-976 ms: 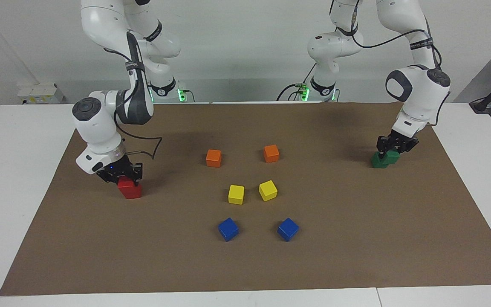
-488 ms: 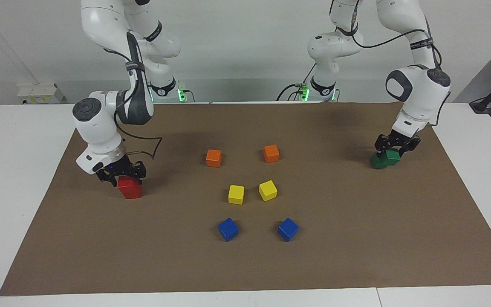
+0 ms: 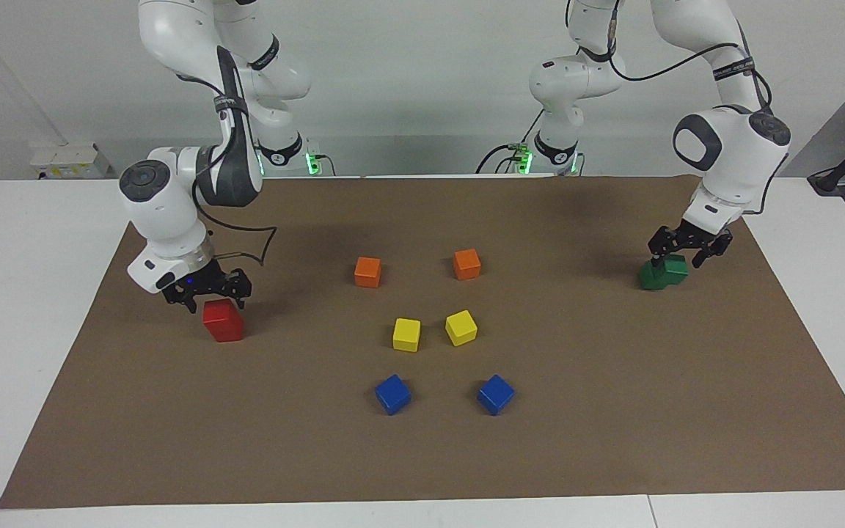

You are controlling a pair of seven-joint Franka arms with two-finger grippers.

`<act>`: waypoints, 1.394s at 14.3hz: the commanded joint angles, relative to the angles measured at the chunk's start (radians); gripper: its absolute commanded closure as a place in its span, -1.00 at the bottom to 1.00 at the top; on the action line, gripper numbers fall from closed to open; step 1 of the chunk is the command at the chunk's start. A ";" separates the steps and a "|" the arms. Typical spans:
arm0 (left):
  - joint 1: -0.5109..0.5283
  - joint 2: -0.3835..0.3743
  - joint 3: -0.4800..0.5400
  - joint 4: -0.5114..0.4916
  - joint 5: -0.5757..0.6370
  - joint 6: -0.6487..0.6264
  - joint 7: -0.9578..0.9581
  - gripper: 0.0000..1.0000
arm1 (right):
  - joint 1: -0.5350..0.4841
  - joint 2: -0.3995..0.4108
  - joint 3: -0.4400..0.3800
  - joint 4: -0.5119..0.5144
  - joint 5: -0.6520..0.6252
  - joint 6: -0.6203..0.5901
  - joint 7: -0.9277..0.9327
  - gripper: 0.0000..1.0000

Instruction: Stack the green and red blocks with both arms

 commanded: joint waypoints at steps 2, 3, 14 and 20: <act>0.002 -0.003 -0.001 0.160 -0.004 -0.188 0.017 -1.00 | 0.004 -0.123 0.010 -0.006 0.015 -0.110 -0.008 -1.00; -0.001 -0.009 -0.001 0.193 -0.004 -0.220 0.016 -1.00 | 0.005 -0.150 0.012 -0.005 0.015 -0.143 -0.008 -1.00; -0.016 -0.005 -0.007 0.482 -0.002 -0.456 -0.342 -1.00 | 0.027 -0.252 0.015 0.213 0.029 -0.575 -0.008 -1.00; -0.081 0.025 -0.025 0.553 0.079 -0.501 -0.345 -1.00 | 0.024 -0.197 0.013 0.260 0.028 -0.567 -0.008 -0.98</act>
